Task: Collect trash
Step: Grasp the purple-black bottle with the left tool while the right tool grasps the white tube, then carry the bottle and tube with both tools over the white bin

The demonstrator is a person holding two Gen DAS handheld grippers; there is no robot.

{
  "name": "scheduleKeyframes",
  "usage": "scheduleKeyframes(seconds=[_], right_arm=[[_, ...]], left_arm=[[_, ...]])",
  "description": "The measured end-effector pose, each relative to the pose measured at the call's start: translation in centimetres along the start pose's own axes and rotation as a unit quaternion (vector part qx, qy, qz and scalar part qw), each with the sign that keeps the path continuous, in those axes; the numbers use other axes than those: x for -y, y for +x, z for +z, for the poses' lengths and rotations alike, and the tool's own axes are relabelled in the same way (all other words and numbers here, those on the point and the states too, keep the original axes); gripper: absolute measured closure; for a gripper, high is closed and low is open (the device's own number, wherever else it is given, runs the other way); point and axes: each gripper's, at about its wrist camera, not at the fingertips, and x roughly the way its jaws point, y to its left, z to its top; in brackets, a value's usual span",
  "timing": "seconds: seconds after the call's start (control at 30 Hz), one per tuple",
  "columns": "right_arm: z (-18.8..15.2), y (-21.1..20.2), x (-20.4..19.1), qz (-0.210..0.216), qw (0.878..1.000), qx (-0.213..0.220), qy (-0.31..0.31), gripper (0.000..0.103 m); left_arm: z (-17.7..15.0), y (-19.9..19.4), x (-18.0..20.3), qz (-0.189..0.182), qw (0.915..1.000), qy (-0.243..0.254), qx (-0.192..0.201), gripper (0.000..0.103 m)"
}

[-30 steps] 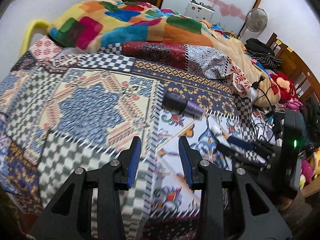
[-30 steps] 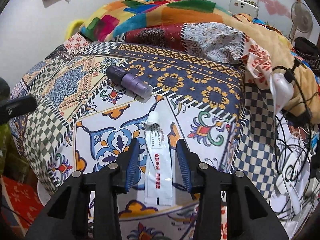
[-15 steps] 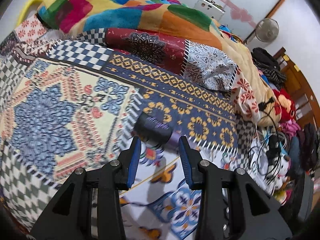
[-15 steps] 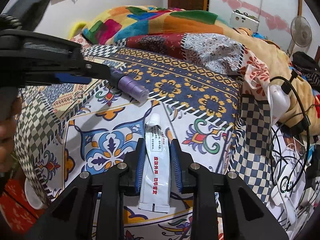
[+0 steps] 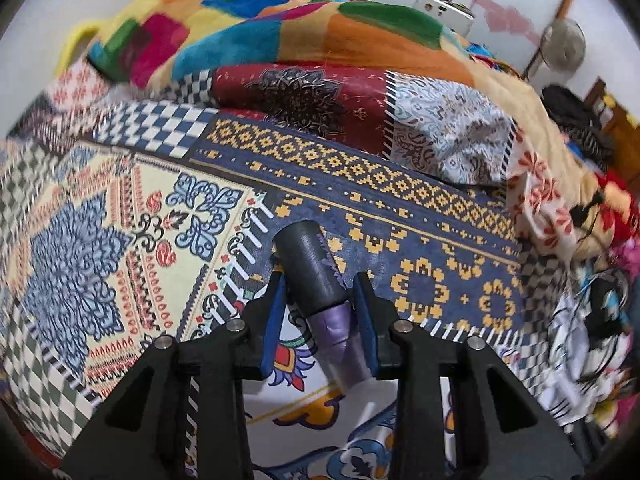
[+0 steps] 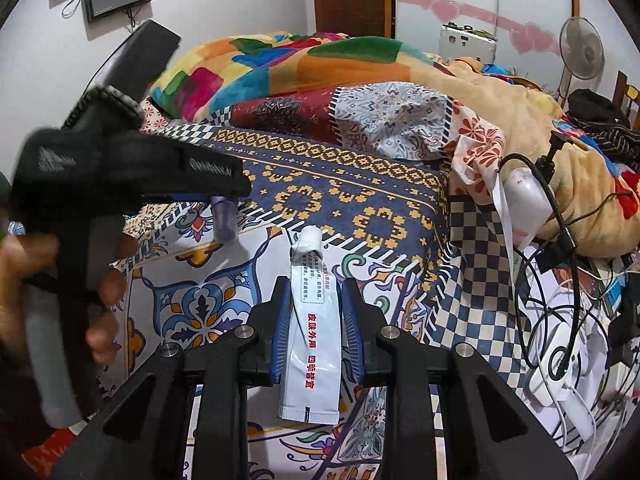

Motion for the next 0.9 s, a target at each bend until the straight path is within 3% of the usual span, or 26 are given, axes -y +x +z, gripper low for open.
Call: scheduleKeyframes(seconds=[0.07,0.13,0.3,0.6,0.9], right_arm=[[0.0,-0.1,0.1,0.001,1.000,-0.002,0.004,0.079],[0.1,-0.4,0.1,0.002,1.000,-0.001,0.007,0.079],[0.7,-1.7,0.1,0.002,1.000,0.008,0.012,0.080],[2.6,-6.2,-0.9,0.008,0.999,0.039,0.015,0.080],[4.2,-12.7,-3.8,0.005,0.997,0.083,-0.006,0.080]], left_arm=[[-0.1,-0.1,0.1,0.005,0.9999,0.009,-0.002,0.077],[-0.3,-0.3,-0.3,-0.017,0.9997,0.006,-0.014,0.078],[-0.9,-2.7,-0.9,-0.031,0.9993,0.021,-0.010,0.078],[-1.4,-11.0,-1.2,-0.033,0.9975,0.048,0.038,0.078],[-3.9,-21.5,-4.3,-0.015,0.9934,0.062,0.095,0.078]])
